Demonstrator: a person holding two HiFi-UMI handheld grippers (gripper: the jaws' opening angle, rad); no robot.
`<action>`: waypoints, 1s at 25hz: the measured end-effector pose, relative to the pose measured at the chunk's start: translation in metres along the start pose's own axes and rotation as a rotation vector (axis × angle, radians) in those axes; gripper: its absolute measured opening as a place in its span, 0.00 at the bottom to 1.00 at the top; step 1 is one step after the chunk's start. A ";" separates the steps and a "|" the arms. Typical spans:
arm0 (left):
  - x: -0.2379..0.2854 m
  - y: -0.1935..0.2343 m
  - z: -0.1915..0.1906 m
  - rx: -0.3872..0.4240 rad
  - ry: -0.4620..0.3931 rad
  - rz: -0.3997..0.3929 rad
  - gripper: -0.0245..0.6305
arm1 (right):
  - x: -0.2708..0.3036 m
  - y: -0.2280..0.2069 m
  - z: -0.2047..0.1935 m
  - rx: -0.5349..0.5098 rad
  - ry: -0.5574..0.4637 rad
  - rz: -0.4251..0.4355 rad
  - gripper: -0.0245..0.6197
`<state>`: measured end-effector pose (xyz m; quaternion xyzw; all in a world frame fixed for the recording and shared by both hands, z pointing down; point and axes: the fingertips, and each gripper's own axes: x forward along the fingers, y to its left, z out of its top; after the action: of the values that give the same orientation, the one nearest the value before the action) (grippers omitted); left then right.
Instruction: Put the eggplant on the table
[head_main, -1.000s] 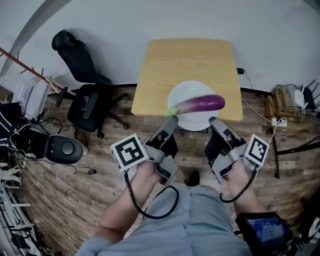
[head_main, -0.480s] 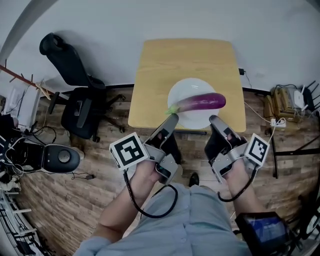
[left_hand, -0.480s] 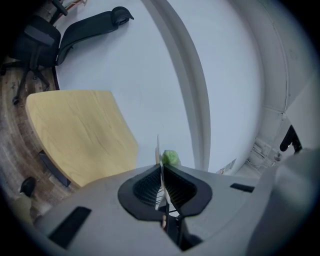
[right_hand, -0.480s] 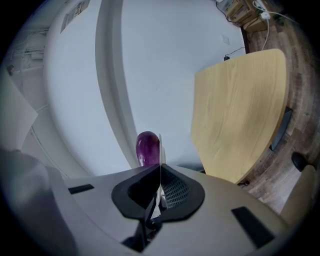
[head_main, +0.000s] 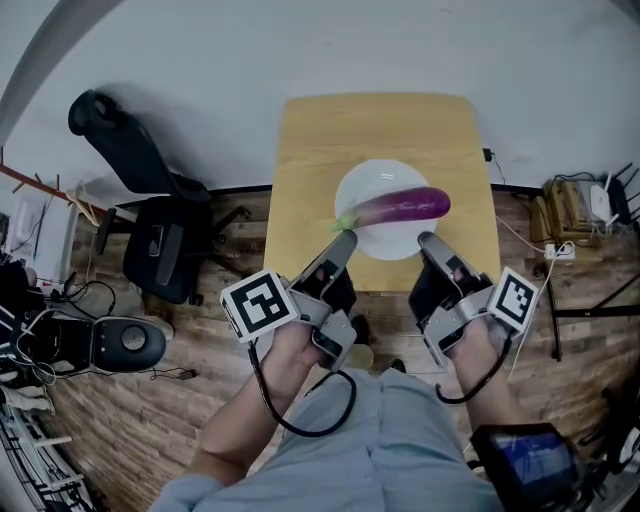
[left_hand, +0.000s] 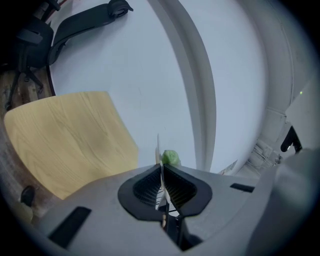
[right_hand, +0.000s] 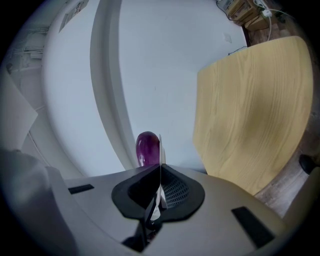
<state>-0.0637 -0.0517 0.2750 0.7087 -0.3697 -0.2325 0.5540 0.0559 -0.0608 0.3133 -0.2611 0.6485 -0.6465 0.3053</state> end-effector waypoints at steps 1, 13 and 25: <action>0.003 0.000 0.004 -0.002 0.002 -0.002 0.07 | 0.004 0.001 0.002 -0.003 -0.004 0.000 0.05; 0.015 0.019 0.070 0.035 0.042 0.003 0.07 | 0.069 0.007 0.006 -0.039 -0.038 -0.004 0.05; 0.034 0.022 0.100 0.000 0.056 -0.030 0.07 | 0.101 0.005 0.015 -0.046 -0.060 -0.023 0.05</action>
<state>-0.1228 -0.1422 0.2713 0.7204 -0.3435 -0.2210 0.5605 -0.0005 -0.1450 0.3031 -0.2949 0.6508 -0.6266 0.3112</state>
